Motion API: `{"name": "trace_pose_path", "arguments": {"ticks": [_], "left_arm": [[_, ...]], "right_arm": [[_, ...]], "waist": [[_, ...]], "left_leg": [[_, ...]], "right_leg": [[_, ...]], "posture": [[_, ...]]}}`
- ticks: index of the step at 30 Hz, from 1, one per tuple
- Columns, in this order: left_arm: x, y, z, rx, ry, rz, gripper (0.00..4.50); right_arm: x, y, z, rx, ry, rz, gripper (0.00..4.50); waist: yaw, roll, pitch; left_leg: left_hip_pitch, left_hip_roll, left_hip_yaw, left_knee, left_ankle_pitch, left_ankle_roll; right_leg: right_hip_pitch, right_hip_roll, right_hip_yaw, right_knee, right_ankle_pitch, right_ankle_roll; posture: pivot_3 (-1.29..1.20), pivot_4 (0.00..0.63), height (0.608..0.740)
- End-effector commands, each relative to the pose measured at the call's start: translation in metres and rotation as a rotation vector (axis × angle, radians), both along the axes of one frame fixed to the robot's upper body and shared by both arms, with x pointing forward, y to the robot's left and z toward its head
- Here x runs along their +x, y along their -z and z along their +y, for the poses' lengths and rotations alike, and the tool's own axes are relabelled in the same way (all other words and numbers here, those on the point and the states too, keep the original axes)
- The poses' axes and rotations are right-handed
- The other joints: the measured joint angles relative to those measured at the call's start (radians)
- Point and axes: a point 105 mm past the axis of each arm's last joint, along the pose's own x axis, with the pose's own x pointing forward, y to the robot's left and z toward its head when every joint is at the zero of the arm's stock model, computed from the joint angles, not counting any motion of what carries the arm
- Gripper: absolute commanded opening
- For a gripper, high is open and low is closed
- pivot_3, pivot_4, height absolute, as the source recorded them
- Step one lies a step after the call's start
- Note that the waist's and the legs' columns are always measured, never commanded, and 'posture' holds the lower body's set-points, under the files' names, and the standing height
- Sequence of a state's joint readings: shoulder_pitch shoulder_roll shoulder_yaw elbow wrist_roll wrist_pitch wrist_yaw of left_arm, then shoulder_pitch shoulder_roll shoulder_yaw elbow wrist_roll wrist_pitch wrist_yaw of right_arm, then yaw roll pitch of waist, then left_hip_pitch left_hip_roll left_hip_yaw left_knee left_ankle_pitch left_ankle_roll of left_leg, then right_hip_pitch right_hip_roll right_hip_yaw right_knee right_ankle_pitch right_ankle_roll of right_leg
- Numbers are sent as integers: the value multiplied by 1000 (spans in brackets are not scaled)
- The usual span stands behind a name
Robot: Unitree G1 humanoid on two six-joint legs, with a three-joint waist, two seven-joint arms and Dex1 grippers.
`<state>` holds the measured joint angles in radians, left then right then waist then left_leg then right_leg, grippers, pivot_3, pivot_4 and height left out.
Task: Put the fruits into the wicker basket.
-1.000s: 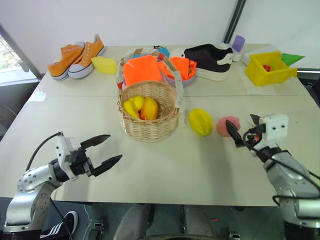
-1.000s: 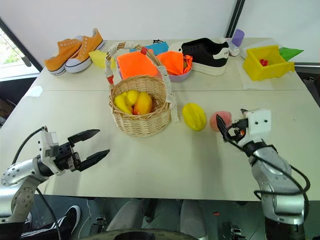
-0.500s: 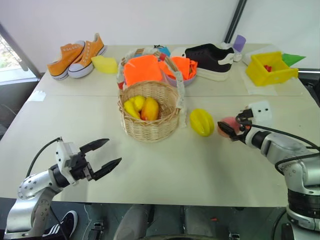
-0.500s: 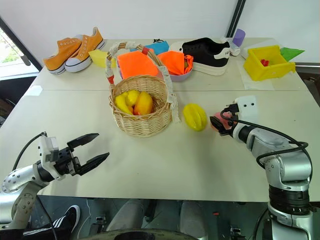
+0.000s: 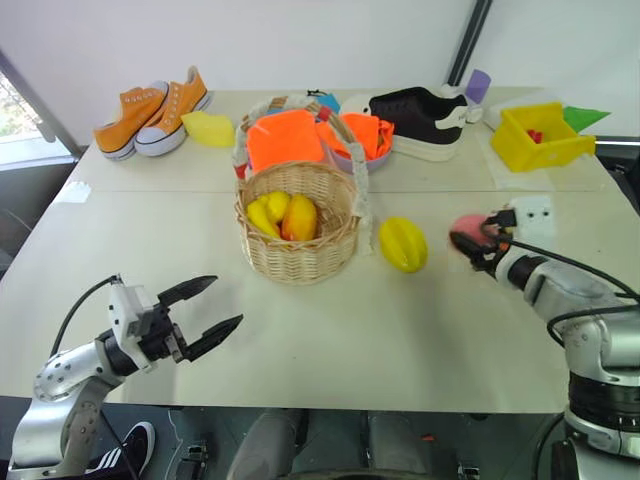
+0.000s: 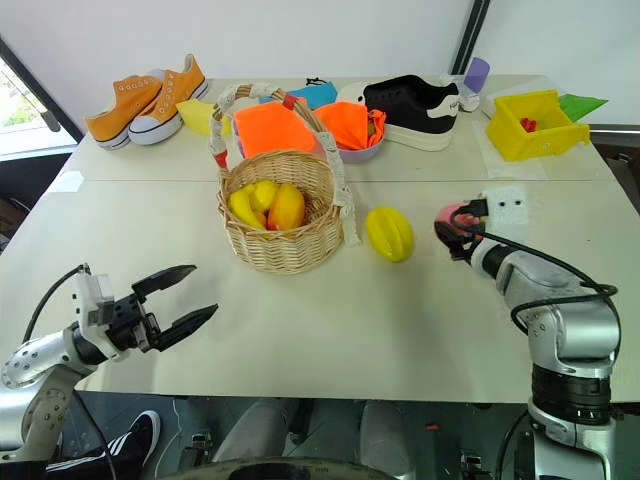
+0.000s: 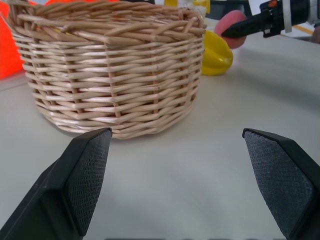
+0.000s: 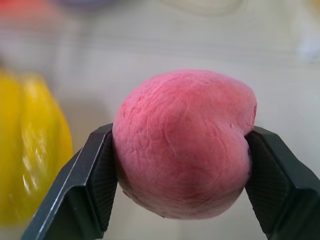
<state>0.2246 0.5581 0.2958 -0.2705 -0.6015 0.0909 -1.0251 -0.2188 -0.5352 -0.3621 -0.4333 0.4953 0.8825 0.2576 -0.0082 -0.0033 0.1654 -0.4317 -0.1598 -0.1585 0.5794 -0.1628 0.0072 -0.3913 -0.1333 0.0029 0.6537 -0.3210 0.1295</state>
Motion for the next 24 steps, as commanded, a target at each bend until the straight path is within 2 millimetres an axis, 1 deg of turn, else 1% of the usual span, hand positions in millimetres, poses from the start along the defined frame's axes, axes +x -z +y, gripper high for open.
{"name": "trace_pose_path", "arguments": {"ticks": [1,3,4,5,7,9,10,11,16,18,20,23,24], "left_arm": [[3,-9,10,-21,-36,-43,4500],[4,-8,12,-25,-43,-41,4500],[4,-8,13,-27,-44,-40,4500],[5,-9,14,-25,-47,-48,4500],[9,-13,14,-25,-51,-64,4500],[11,-15,14,-22,-54,-77,4500],[13,-15,14,-18,-55,-84,4500],[13,-16,14,-17,-55,-88,4500],[11,-16,17,-2,-52,-95,4500],[7,-17,12,-18,-14,-76,4500],[4,-16,7,-13,11,-74,4500],[-4,-16,-5,-12,77,-56,4500],[-7,-18,-8,-14,96,-52,4500]], "right_arm": [[-32,-40,49,59,-281,-239,2921],[-57,-47,90,58,-520,-280,2921],[-65,-48,103,37,-596,-292,2921],[-69,-49,111,19,-650,-293,2921],[-74,-40,127,-22,-769,-241,2921],[-72,-34,140,-44,-846,-202,2921],[-71,-32,143,-56,-868,-184,2921],[-65,-35,150,-62,-889,-198,2921],[-48,-45,189,-33,-993,-220,2921],[-31,-52,207,-48,-984,-276,2921],[-27,-57,223,-41,-1025,-300,2921],[-10,-69,239,-21,-991,-333,2921],[-7,-72,244,-38,-987,-339,2921]], "waist": [[-1,0,0],[-4,1,0],[-7,1,0],[-9,0,0],[-5,0,0],[-4,-2,-1],[-3,-2,-1],[-3,-3,-1],[-5,-3,-1],[-8,-3,-1],[-8,-3,-1],[-6,-3,-1],[-6,-3,-1]], "left_leg": [[0,0,0,0,0,0],[0,0,-1,0,0,0],[0,0,-1,0,0,0],[0,1,-1,0,0,0],[0,1,-1,1,0,0],[0,0,-1,2,-1,-2],[0,0,-1,2,-1,-2],[0,0,-1,2,-1,-2],[0,1,-1,1,0,-1],[0,1,-1,0,0,0],[0,1,-1,0,0,0],[0,1,-1,0,0,0],[0,0,-1,0,0,0]], "right_leg": [[0,0,0,0,0,0],[0,1,-1,0,0,0],[0,1,-1,0,0,0],[0,1,0,0,0,0],[0,1,0,0,0,-2],[1,1,-1,-1,0,-3],[1,1,-1,-1,0,-3],[1,1,-1,-1,0,-3],[0,1,-1,-1,0,-3],[0,1,-1,-1,0,-3],[-1,1,-1,-1,1,-1],[-1,1,-1,-1,2,-1],[-1,1,-1,-1,2,-1]], "posture": [[0,150,740],[0,150,740],[0,150,740],[0,150,740],[0,150,740],[0,150,740],[0,150,740],[0,150,740],[0,150,740],[0,150,740],[0,150,740],[0,150,740],[0,150,740]]}}
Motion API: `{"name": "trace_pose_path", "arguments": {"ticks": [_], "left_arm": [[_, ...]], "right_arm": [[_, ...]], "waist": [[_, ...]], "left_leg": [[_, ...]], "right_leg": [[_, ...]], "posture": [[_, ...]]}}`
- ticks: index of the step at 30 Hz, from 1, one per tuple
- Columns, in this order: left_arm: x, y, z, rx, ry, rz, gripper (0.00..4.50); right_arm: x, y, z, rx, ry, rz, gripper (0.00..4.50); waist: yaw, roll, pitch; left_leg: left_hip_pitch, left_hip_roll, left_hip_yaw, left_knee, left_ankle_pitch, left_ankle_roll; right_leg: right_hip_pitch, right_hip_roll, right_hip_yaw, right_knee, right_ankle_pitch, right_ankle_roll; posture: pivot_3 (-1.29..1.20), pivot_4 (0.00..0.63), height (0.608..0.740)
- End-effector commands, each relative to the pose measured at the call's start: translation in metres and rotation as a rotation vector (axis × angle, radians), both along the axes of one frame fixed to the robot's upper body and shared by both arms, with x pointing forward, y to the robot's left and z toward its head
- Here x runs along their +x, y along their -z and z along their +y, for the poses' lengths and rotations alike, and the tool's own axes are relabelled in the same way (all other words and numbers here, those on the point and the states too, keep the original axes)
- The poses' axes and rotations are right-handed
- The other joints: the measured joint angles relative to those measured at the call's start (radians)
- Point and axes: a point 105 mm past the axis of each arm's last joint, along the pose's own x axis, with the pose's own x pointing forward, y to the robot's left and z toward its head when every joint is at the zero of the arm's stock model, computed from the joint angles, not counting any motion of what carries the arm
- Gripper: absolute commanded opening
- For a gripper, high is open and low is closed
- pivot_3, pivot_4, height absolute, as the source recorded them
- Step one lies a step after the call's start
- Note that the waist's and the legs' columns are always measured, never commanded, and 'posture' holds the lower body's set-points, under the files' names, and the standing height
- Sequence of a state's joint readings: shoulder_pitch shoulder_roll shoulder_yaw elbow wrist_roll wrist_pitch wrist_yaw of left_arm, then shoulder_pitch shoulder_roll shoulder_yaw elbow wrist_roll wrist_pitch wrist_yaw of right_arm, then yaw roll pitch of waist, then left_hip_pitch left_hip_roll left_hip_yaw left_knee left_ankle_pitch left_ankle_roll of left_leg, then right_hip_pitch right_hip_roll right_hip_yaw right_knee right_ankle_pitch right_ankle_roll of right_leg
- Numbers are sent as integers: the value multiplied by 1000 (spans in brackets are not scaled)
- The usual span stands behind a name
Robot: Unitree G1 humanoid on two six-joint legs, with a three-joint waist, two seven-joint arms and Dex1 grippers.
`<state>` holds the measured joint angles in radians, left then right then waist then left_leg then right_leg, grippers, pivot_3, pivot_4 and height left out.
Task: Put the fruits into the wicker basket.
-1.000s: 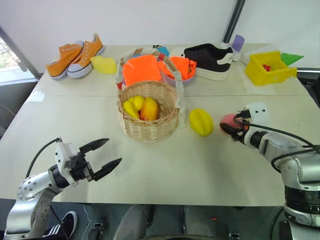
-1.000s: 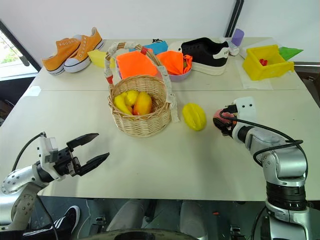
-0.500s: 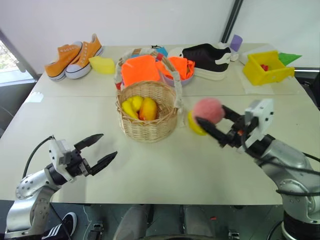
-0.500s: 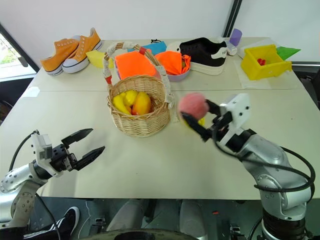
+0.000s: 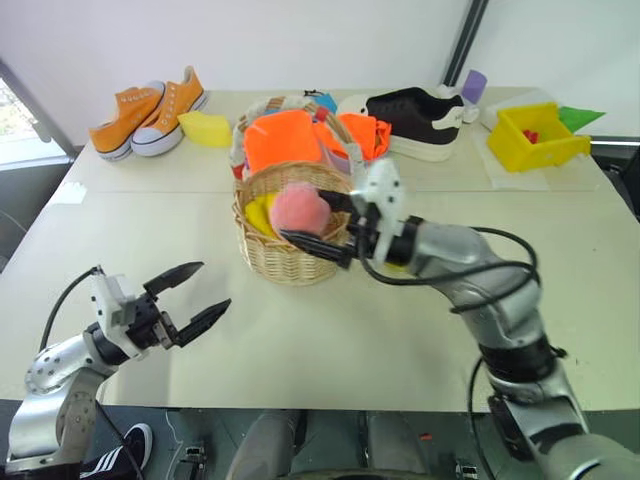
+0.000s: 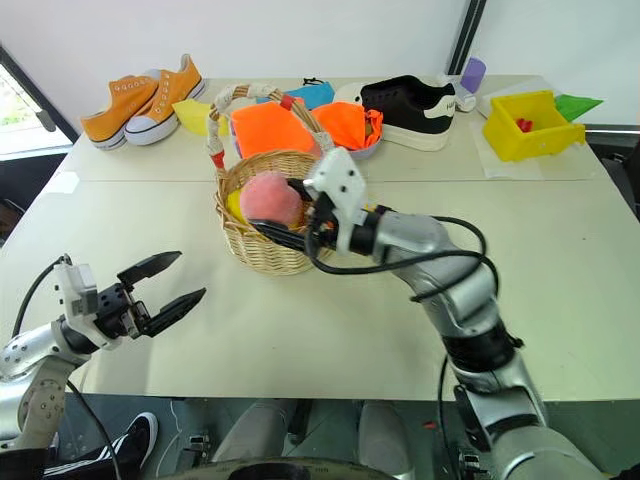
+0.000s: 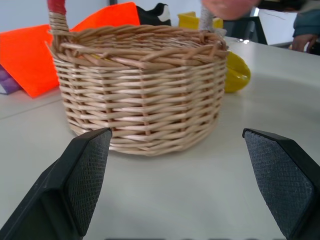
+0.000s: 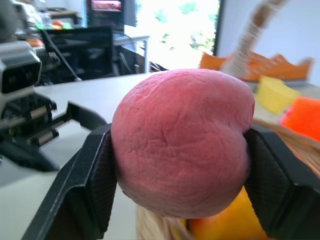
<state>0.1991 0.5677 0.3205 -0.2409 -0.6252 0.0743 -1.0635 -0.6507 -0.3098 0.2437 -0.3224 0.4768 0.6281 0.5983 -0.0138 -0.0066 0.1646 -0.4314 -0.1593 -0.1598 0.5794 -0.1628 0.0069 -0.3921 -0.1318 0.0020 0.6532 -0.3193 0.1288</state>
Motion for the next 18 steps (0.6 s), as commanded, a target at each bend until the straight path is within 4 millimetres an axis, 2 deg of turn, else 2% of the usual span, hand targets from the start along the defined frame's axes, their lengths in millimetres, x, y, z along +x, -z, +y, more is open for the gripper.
{"name": "trace_pose_path", "arguments": {"ticks": [1,5,6,8,14,16,18], "left_arm": [[-12,-12,-17,-3,102,-12,4500],[-18,-15,-23,2,134,-2,4500],[-18,-16,-24,3,132,-6,4500],[-18,-16,-25,-1,130,-6,4500],[-20,-17,-30,-21,140,3,4500],[-19,-17,-30,-22,139,4,4500],[-19,-18,-31,-27,142,6,4500]], "right_arm": [[16,-19,13,3,55,-74,2921],[28,-22,20,5,103,-68,2921],[28,-21,20,3,102,-65,3925],[27,-21,20,0,103,-63,4474],[14,-32,4,53,71,-98,4474],[5,-36,-10,80,44,-100,4474],[-7,-32,-32,67,15,-98,4474]], "waist": [[1,0,0],[0,0,0],[0,0,0],[-1,0,0],[-2,0,0],[-1,0,0],[5,0,0]], "left_leg": [[0,0,0,0,0,0],[0,0,-1,0,0,-1],[0,0,-1,0,0,-1],[0,0,-1,0,0,-1],[0,0,0,0,1,-1],[0,0,0,0,1,-1],[0,0,0,0,0,-1]], "right_leg": [[0,0,0,0,0,0],[0,1,0,1,1,0],[0,2,0,1,1,0],[-1,2,1,2,1,0],[-2,1,1,4,1,0],[-2,1,1,4,1,0],[-2,1,1,4,1,0]], "posture": [[0,150,740],[0,150,740],[0,150,740],[0,150,740],[0,150,740],[0,150,740],[0,150,740]]}}
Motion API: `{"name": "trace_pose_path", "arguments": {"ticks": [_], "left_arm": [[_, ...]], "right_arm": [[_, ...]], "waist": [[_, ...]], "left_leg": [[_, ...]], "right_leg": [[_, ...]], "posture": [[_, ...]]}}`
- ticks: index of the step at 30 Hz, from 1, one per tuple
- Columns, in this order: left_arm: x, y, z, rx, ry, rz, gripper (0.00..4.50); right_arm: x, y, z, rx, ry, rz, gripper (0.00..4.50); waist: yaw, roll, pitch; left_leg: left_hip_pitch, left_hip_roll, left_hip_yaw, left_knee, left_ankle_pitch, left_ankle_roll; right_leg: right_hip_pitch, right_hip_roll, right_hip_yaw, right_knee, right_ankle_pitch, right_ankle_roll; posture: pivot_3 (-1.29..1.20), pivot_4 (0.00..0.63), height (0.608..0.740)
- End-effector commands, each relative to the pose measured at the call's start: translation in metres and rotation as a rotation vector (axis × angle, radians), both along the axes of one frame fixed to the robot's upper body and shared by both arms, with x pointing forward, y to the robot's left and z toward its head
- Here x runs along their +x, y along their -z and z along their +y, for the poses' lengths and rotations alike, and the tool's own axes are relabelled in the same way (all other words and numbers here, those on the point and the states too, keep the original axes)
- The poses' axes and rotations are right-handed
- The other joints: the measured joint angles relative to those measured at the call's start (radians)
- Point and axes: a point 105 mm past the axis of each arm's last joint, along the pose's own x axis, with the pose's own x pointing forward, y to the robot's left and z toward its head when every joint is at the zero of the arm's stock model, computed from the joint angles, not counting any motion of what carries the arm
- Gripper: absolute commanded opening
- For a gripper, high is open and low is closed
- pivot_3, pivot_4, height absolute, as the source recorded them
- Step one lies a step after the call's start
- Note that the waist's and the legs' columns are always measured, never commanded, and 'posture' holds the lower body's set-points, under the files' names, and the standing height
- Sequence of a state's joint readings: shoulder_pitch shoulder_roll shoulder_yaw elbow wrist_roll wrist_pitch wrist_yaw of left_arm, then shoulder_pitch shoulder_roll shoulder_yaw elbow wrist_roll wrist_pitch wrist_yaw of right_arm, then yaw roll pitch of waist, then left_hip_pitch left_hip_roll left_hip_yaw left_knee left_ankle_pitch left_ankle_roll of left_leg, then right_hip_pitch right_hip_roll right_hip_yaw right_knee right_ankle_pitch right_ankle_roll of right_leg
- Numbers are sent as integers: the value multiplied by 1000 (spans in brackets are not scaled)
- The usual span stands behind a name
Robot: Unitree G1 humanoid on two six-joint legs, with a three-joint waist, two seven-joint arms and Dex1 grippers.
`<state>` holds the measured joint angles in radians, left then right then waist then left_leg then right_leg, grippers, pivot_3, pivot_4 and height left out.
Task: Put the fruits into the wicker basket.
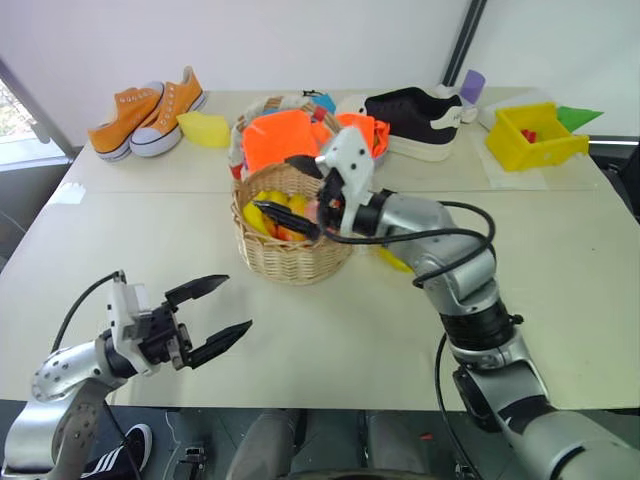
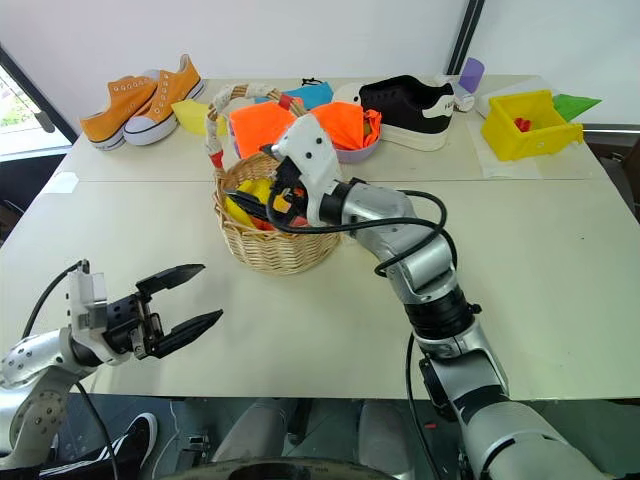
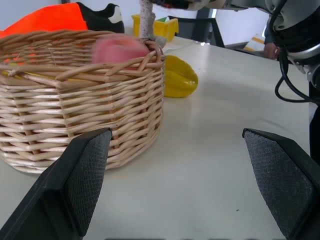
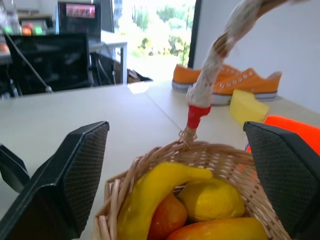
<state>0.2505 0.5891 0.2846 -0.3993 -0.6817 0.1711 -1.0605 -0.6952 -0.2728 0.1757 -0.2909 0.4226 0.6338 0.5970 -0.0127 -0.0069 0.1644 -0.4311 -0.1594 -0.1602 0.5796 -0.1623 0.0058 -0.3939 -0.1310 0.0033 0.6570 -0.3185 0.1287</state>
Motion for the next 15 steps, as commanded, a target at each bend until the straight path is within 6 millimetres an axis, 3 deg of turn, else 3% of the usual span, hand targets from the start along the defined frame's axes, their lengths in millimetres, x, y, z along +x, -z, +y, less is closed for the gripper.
{"name": "trace_pose_path", "arguments": {"ticks": [1,6,9,12,15], "left_arm": [[-2,-9,-6,-18,23,-28,4500],[-1,-11,-10,-31,32,-25,4500],[1,-9,-16,-51,33,-26,4500],[2,-8,-18,-56,43,-23,4500],[4,-4,-19,-43,59,-21,4500]], "right_arm": [[-26,-10,-40,7,-52,-57,4474],[-52,6,-97,34,103,-49,4474],[-58,38,-139,39,414,-11,4474],[-62,71,-151,-5,536,75,4474],[-51,95,-157,-83,650,160,4474]], "waist": [[7,0,0],[21,-1,0],[25,-1,0],[17,0,0],[4,0,0]], "left_leg": [[0,0,0,0,0,0],[0,0,1,0,-1,1],[0,1,2,-1,-1,1],[0,0,3,-1,-1,2],[3,1,4,0,-2,-1]], "right_leg": [[1,0,0,0,0,0],[2,-2,0,-4,-1,-2],[2,-2,-1,-4,-2,-2],[2,-2,1,-4,-2,-2],[4,-1,2,-4,-2,-3]], "posture": [[0,150,740],[0,150,740],[0,150,740],[0,150,740],[0,150,740]]}}
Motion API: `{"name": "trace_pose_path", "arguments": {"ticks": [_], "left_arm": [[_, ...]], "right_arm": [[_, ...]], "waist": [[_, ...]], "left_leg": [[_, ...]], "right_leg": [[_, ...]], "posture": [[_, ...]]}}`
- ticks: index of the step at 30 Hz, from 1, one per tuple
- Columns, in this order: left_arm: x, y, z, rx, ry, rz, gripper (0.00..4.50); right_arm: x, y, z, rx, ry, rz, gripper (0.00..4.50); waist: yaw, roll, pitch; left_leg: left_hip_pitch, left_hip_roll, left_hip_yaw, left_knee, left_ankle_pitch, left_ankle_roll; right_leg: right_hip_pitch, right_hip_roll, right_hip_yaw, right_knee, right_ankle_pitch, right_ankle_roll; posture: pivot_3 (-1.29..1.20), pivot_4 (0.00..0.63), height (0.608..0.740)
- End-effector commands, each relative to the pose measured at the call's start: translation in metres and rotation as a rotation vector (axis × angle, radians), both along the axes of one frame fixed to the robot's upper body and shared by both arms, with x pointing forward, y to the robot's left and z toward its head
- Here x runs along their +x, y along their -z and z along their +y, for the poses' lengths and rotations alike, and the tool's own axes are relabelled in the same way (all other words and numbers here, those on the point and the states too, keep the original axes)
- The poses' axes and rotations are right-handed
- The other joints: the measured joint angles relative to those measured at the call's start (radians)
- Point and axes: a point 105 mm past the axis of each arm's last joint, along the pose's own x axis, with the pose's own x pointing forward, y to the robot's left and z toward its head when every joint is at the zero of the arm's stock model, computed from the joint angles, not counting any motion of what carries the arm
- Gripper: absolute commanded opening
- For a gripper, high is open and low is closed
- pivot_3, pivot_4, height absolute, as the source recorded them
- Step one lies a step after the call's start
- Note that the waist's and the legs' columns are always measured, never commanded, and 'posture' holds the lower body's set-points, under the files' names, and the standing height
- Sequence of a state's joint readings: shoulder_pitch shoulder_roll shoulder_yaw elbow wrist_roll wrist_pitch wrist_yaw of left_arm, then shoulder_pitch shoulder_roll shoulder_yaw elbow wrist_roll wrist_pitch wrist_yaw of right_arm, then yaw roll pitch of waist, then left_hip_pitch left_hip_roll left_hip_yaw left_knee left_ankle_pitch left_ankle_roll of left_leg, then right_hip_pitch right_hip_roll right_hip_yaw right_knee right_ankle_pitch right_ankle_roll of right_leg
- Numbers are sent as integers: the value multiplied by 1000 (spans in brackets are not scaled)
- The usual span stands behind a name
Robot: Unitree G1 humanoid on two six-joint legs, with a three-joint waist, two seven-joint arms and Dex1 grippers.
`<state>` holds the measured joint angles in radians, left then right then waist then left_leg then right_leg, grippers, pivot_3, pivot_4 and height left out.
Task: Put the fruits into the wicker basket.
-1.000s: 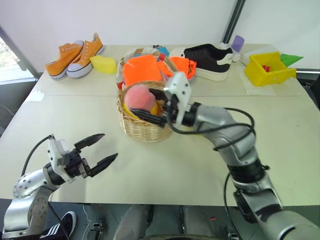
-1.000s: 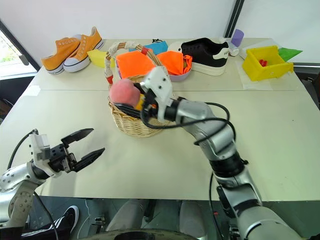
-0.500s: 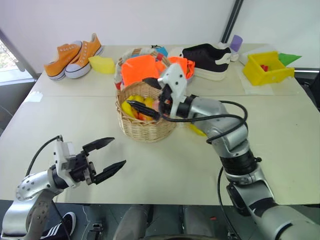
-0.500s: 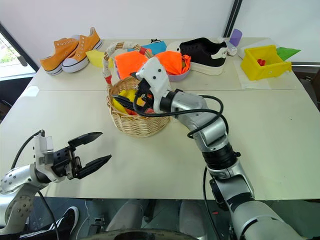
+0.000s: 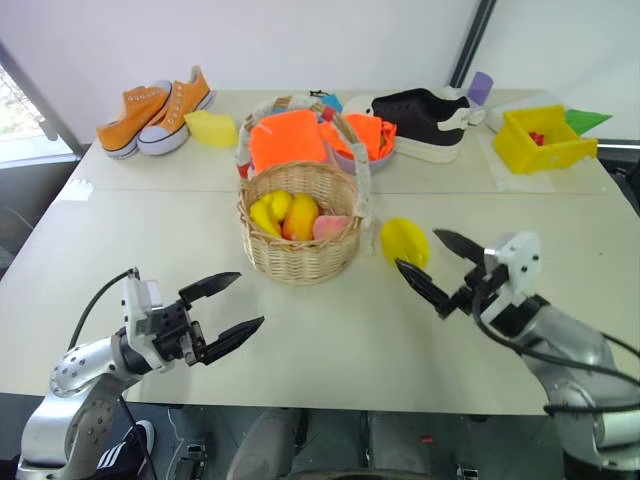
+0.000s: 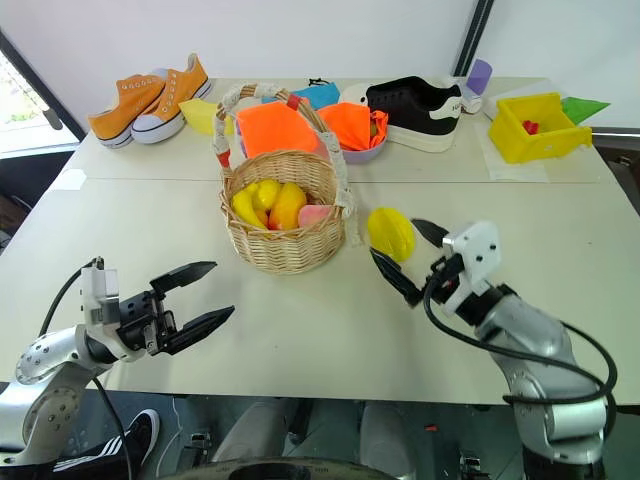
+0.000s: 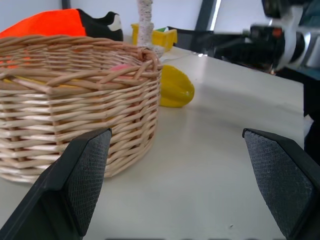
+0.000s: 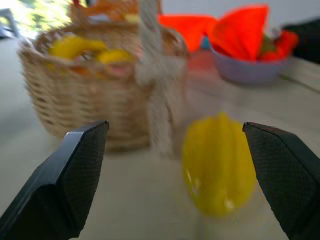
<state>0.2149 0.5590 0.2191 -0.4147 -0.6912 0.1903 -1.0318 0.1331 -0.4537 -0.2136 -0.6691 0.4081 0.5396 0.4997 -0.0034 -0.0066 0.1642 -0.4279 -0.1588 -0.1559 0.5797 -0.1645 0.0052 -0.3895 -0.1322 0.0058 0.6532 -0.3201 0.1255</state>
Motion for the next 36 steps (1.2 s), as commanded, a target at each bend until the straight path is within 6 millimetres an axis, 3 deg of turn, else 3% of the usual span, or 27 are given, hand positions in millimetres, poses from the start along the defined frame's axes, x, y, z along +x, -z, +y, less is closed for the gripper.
{"name": "trace_pose_path", "arguments": {"ticks": [1,5,12,15,18,22,25,29,36], "left_arm": [[2,-3,-1,11,20,-29,4500],[6,-5,2,13,25,-34,4500],[4,-7,0,19,14,-34,4500],[3,-8,-2,17,6,-35,4500],[3,-10,-3,15,-7,-39,4500],[2,-11,-4,14,-21,-37,4500],[3,-13,-2,14,-39,-43,4500],[5,-13,-1,20,-45,-48,4500],[7,-12,1,18,-47,-51,4500]], "right_arm": [[12,1,1,-41,86,8,4474],[37,-17,4,41,141,-33,4474],[65,-4,17,16,147,153,4474],[78,-4,13,-1,185,214,4474],[82,3,8,-76,198,269,4474],[77,16,10,-36,185,385,4474],[79,13,10,31,203,416,3621],[81,8,12,53,210,420,1824],[74,-16,12,63,161,290,1757]], "waist": [[-8,0,0],[-10,0,0],[-7,0,0],[-10,0,0],[-5,0,0],[-6,-1,0],[-6,-1,-1],[-6,-1,-1],[-6,-1,0]], "left_leg": [[1,0,0,0,0,0],[1,0,1,0,0,0],[0,0,1,-2,1,3],[0,0,1,-1,1,3],[0,0,1,-1,1,3],[0,0,2,-1,1,3],[0,0,2,-1,1,3],[0,0,2,0,1,3],[0,0,2,-1,1,3]], "right_leg": [[1,0,0,0,0,0],[0,0,1,0,0,-1],[-2,0,1,-1,0,0],[-2,0,1,0,0,0],[-2,0,1,0,0,0],[-1,0,1,-1,0,0],[-1,0,1,-1,0,0],[-1,0,1,-1,0,0],[-1,0,1,-1,0,0]], "posture": [[0,150,740],[0,150,740],[0,150,740],[0,150,740],[0,150,740],[0,150,740],[0,150,740],[0,150,740],[0,150,740]]}}
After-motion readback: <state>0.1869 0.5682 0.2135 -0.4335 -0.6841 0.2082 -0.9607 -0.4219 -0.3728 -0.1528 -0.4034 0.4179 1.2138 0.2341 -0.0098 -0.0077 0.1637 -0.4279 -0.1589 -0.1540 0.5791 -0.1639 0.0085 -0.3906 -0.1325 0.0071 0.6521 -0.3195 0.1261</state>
